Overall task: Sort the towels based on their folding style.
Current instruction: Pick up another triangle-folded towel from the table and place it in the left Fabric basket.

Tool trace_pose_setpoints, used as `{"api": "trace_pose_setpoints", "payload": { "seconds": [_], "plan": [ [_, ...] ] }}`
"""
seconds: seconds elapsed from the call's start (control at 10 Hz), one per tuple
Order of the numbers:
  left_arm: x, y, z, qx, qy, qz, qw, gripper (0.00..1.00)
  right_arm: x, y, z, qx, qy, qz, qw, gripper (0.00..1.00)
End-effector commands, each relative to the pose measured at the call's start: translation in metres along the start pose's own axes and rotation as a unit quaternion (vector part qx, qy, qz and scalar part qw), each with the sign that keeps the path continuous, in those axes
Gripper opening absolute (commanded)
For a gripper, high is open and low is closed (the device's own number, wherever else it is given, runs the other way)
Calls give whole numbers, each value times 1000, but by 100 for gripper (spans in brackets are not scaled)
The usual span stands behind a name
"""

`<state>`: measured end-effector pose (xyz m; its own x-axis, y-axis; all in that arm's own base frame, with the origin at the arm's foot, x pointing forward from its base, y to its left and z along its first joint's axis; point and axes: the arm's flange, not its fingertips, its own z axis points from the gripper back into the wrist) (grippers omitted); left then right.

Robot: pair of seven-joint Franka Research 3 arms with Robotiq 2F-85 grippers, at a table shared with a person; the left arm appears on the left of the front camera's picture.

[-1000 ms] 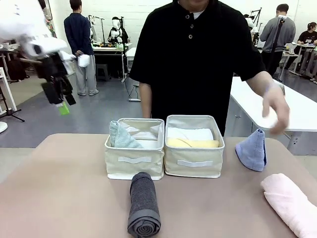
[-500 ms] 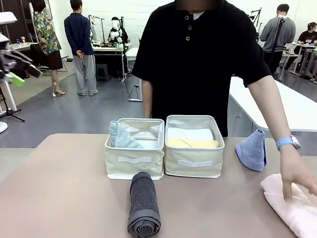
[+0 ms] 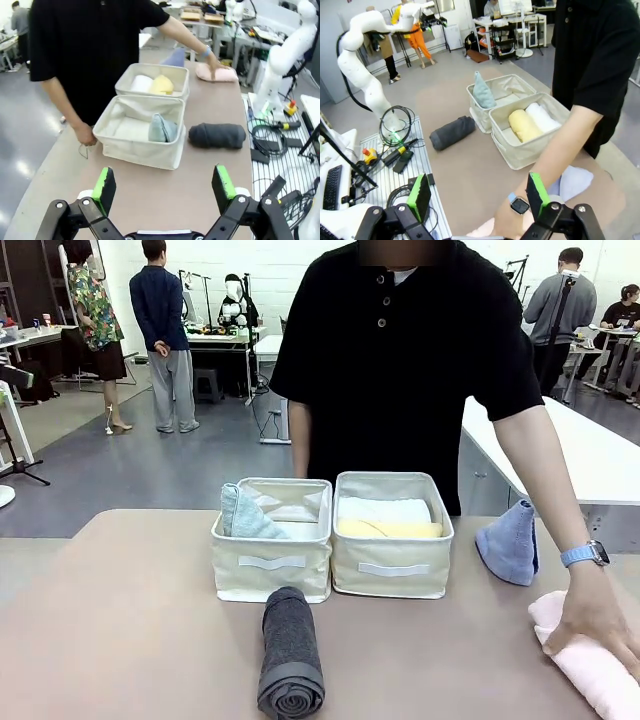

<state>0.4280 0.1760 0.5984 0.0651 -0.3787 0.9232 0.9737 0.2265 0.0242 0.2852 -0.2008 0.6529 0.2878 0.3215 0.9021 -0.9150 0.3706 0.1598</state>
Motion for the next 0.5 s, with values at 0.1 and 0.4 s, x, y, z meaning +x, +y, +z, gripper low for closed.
{"api": "trace_pose_setpoints", "payload": {
  "seconds": [0.1, 0.4],
  "plan": [
    [-27, 2, 27, 12, -43, 1, 999, 100, 1, 0, 1, 4, -7, 6, 1000, 100],
    [-44, 9, 42, 20, -22, 22, 999, 100, 1, 0, 1, 4, -7, 6, 1000, 100]
  ]
}}
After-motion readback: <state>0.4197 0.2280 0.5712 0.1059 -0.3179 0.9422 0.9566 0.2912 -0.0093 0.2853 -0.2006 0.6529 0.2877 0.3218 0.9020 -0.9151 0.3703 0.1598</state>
